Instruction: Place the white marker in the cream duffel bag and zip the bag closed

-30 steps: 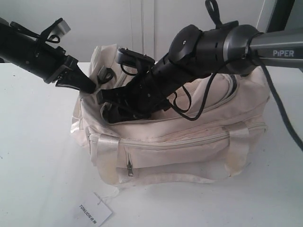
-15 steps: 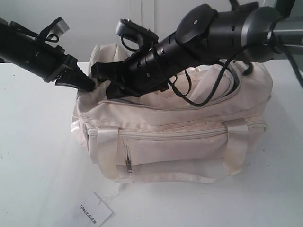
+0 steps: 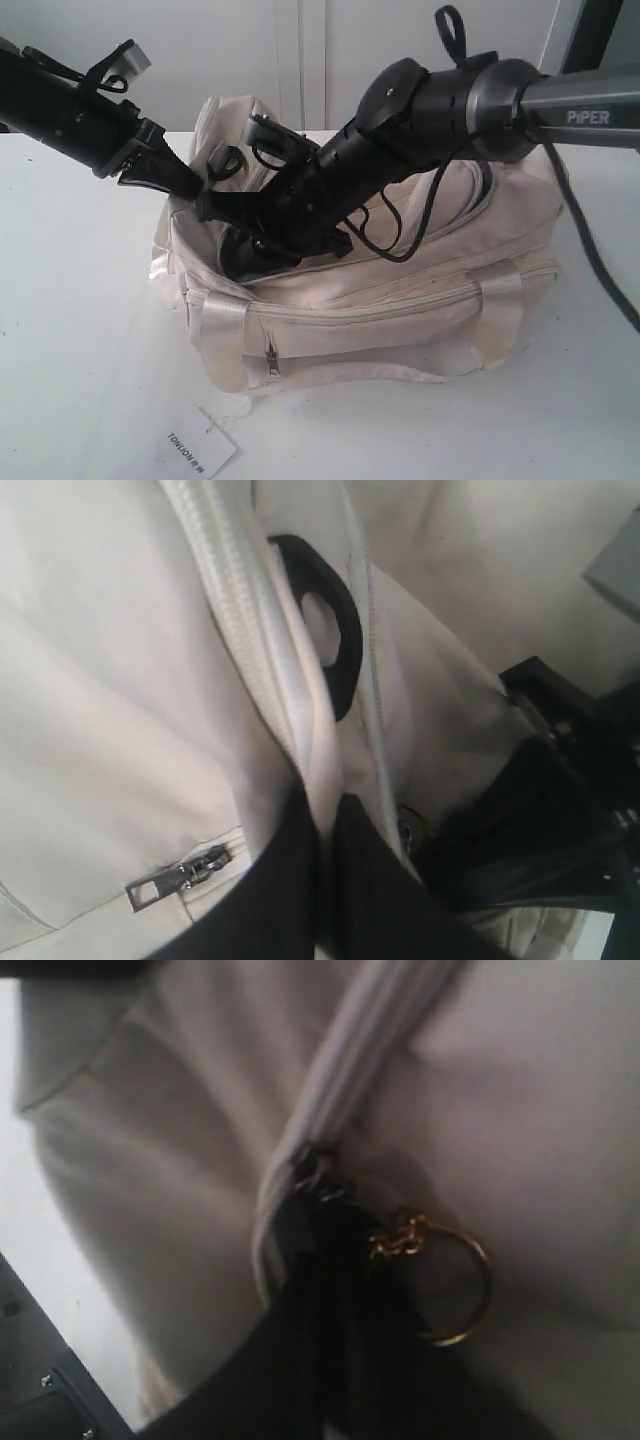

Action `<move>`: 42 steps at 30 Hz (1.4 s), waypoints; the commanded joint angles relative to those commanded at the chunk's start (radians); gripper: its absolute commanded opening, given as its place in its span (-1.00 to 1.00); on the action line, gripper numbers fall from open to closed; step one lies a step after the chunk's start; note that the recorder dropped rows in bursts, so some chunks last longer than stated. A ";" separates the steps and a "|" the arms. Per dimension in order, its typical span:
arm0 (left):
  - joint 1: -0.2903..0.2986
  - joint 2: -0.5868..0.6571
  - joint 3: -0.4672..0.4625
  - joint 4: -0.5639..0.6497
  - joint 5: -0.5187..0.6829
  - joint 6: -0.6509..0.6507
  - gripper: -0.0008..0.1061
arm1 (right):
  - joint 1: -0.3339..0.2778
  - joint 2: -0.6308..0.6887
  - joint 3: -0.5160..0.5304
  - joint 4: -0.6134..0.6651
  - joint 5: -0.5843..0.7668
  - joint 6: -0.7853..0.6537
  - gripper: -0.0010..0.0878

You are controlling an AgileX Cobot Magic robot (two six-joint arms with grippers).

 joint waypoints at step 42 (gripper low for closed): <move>0.000 0.000 0.000 0.000 -0.002 0.000 -0.99 | 0.030 -0.086 0.000 -0.197 -0.197 -0.104 0.13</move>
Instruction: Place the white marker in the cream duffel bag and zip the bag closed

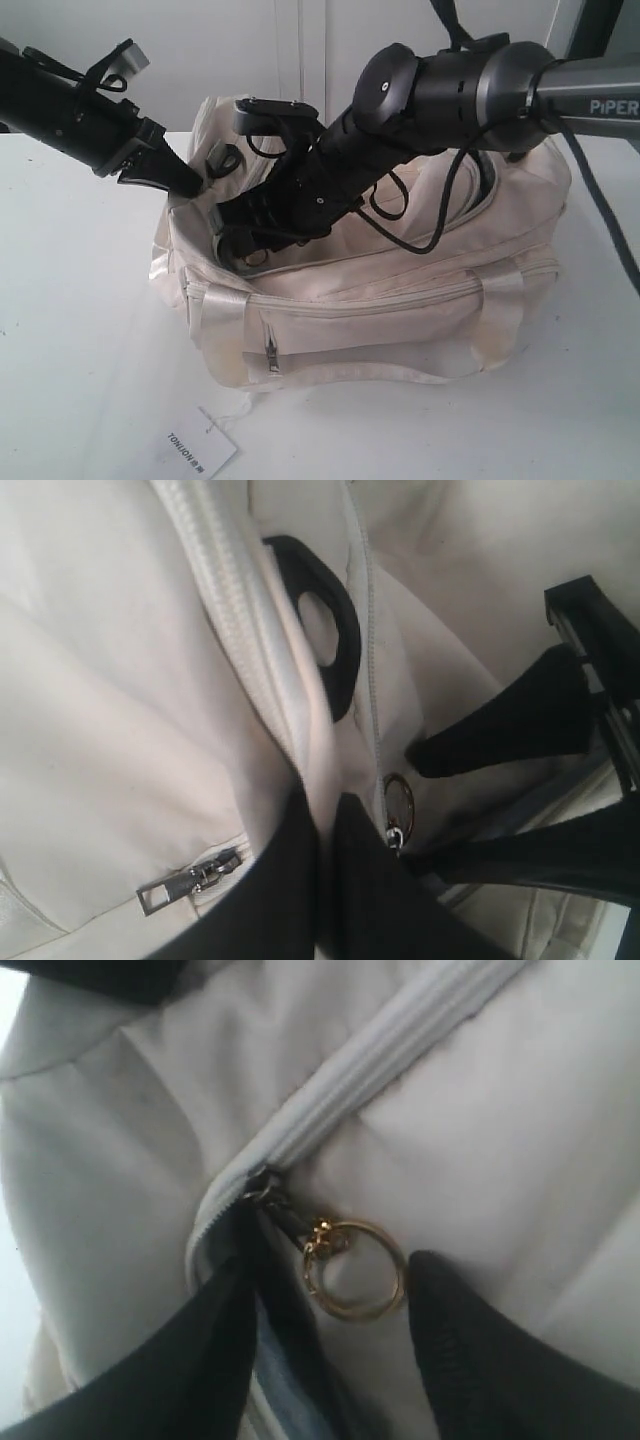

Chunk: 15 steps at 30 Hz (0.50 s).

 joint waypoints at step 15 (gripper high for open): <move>0.000 0.000 0.000 0.000 -0.010 0.000 -0.99 | 0.000 0.062 0.000 0.043 -0.019 -0.005 0.13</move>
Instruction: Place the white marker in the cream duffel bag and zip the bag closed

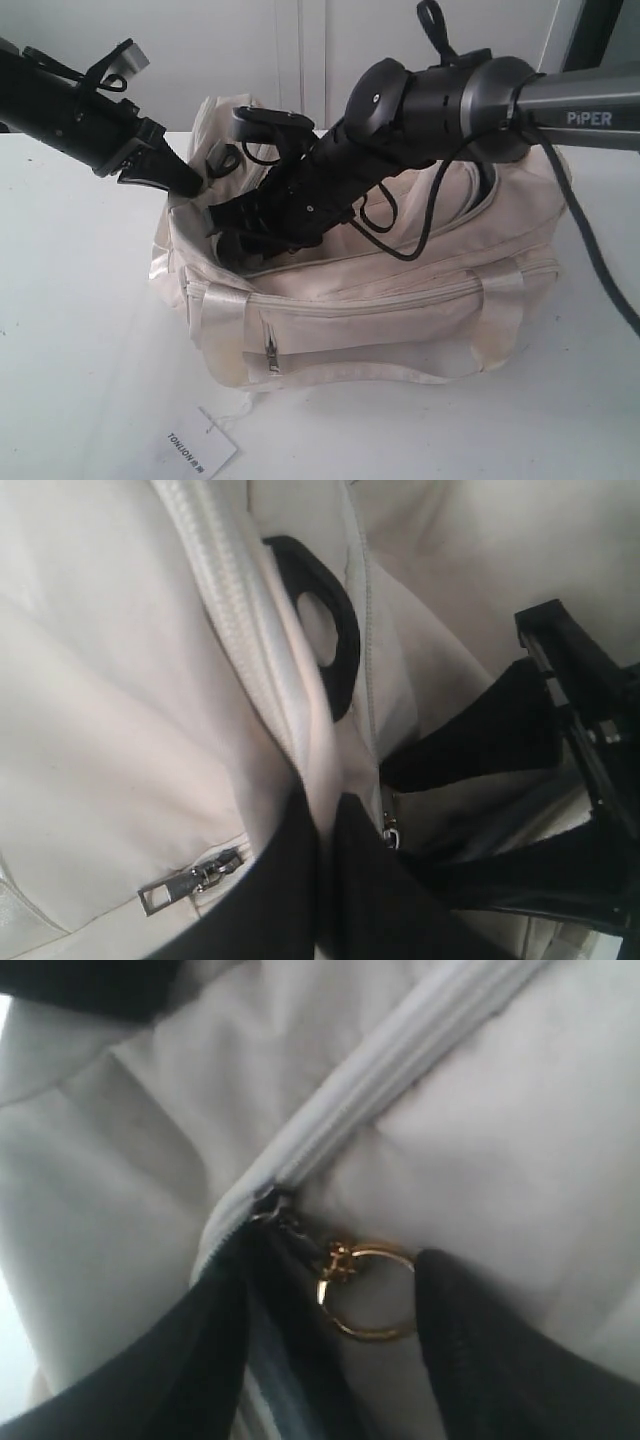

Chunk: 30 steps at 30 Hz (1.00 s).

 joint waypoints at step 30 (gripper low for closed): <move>0.000 0.000 0.000 -0.007 0.000 0.000 -0.99 | -0.002 -0.138 0.000 -0.001 -0.036 0.000 -0.98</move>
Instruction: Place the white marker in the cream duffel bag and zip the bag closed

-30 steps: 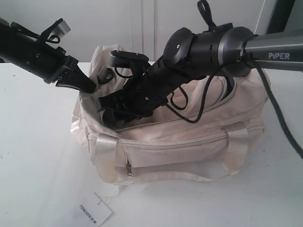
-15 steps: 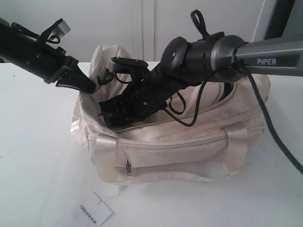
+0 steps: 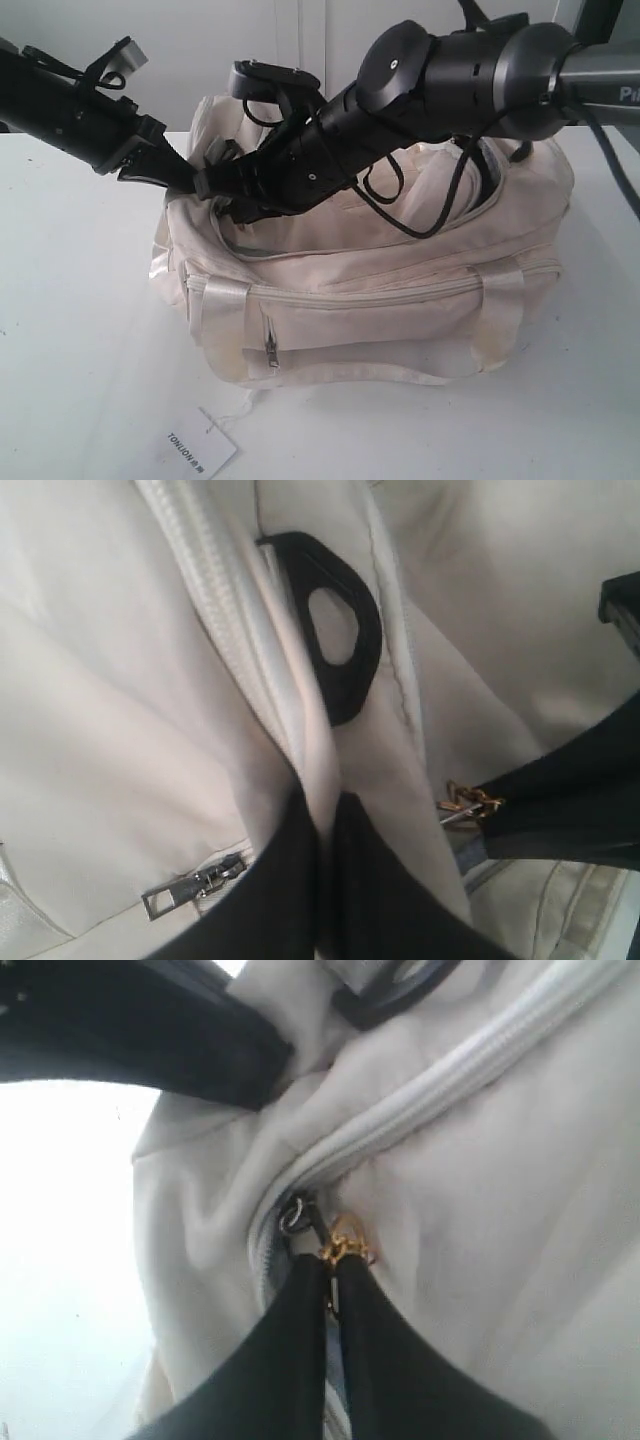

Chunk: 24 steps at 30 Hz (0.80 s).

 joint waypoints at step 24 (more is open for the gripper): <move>0.000 0.000 0.000 0.007 -0.053 -0.008 -0.99 | 0.000 -0.081 0.000 0.005 0.346 0.002 -0.98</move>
